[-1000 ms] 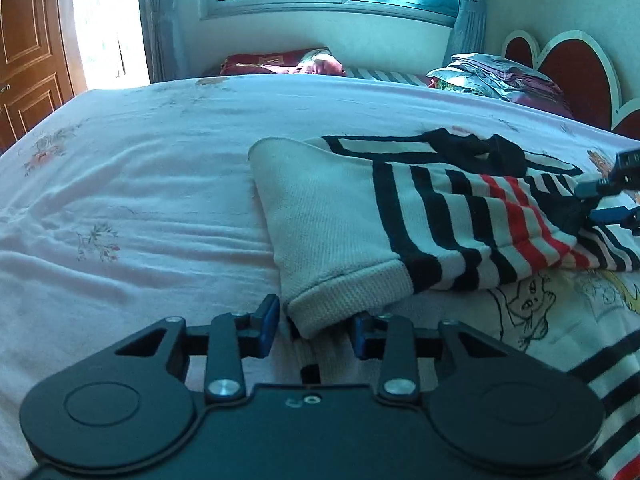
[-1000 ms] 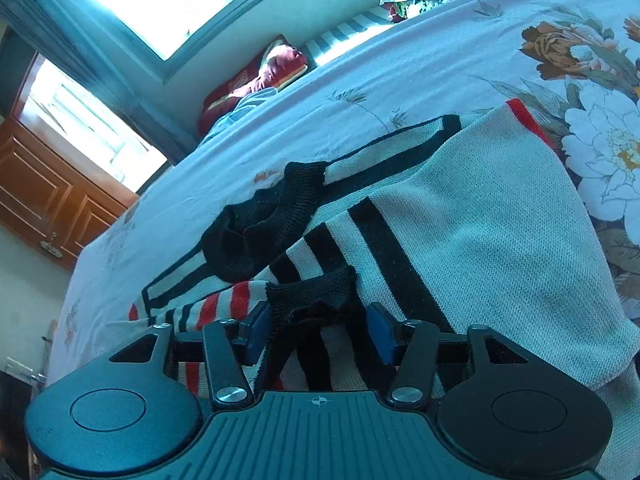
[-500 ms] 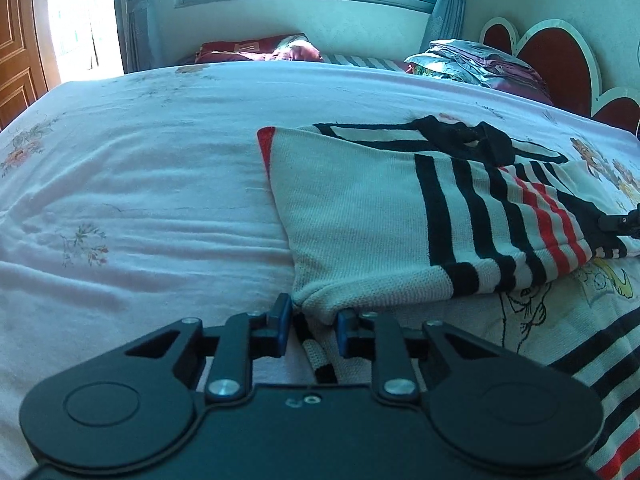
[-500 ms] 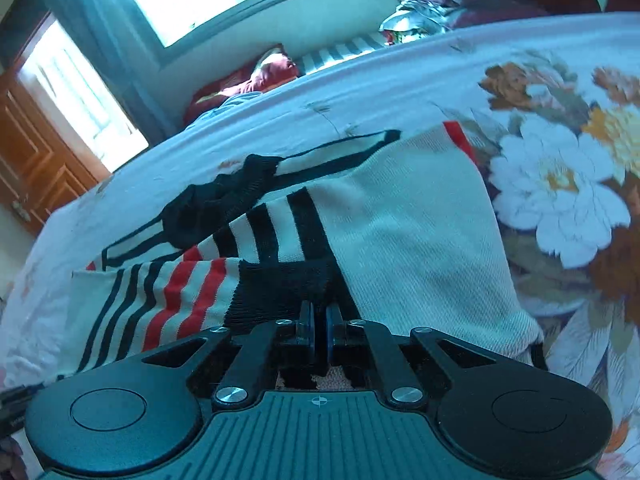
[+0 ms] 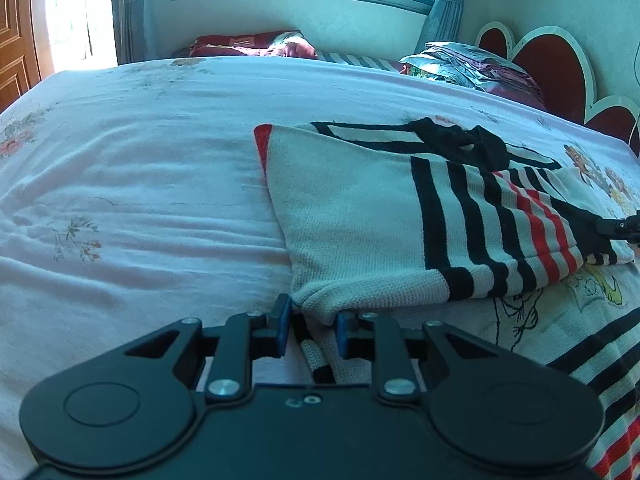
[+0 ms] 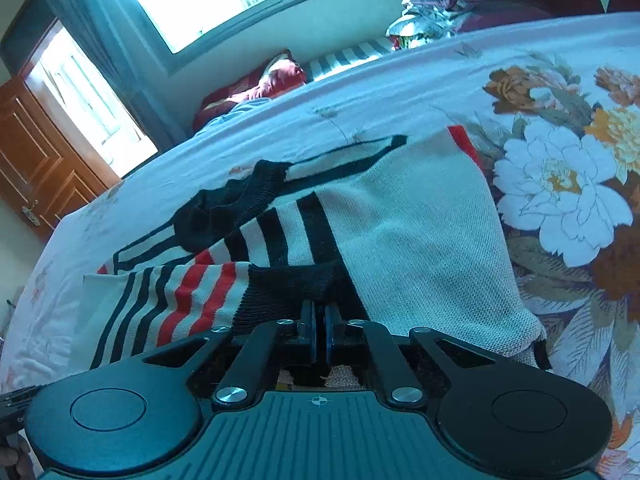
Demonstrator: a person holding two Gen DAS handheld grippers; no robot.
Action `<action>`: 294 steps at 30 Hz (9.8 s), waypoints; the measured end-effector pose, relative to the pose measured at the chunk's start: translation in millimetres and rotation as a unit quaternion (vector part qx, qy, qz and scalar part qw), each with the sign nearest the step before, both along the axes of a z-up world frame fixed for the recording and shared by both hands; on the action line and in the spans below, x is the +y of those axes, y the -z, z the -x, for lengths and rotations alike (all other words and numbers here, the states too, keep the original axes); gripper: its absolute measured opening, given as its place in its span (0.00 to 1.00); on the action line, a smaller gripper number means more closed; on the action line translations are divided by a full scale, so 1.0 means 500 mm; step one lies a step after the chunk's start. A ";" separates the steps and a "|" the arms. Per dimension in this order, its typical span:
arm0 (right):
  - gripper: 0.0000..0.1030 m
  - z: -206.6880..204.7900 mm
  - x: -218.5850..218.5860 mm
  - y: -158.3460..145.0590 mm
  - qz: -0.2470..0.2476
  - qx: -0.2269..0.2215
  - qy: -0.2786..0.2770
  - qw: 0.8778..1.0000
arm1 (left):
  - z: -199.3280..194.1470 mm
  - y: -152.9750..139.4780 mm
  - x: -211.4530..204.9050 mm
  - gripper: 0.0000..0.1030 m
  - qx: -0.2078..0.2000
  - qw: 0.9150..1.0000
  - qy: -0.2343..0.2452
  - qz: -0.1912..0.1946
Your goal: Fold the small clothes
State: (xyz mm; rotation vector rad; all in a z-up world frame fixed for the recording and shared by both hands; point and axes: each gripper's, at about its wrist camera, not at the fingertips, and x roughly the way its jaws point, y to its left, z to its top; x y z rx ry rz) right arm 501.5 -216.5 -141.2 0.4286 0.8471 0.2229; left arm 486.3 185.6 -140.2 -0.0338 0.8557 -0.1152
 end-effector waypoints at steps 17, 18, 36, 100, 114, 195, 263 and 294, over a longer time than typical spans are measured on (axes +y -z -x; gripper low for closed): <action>0.03 0.047 0.039 -0.048 0.080 -0.047 -0.014 0.996 | 0.053 -0.076 0.011 0.30 -0.039 0.998 0.011 0.044; 0.03 0.042 0.057 -0.043 0.087 -0.046 -0.027 0.995 | 0.038 -0.070 -0.011 0.30 -0.042 0.998 0.018 0.041; 0.03 -0.139 -0.015 0.034 0.175 0.007 -0.015 0.984 | -0.284 0.000 0.007 0.32 0.002 0.999 0.003 0.047; 0.41 0.061 0.169 0.018 0.223 -0.040 -0.042 0.973 | -0.009 0.020 -0.120 0.57 -0.038 0.996 0.060 -0.054; 0.41 0.058 0.187 0.021 0.258 -0.031 -0.049 0.964 | -0.007 0.019 -0.121 0.56 -0.044 0.996 0.060 -0.058; 0.05 0.587 -0.268 -0.021 -0.178 -0.036 -0.061 0.982 | 0.540 -0.029 -0.006 0.04 -0.071 0.944 -0.120 0.299; 0.41 -0.264 -0.033 0.021 0.124 -0.027 -0.116 0.985 | -0.307 0.006 -0.087 0.25 0.000 0.999 0.014 0.037; 0.03 -0.259 -0.049 0.058 0.188 -0.056 -0.078 0.978 | -0.325 0.011 -0.112 0.10 -0.048 0.997 -0.019 -0.049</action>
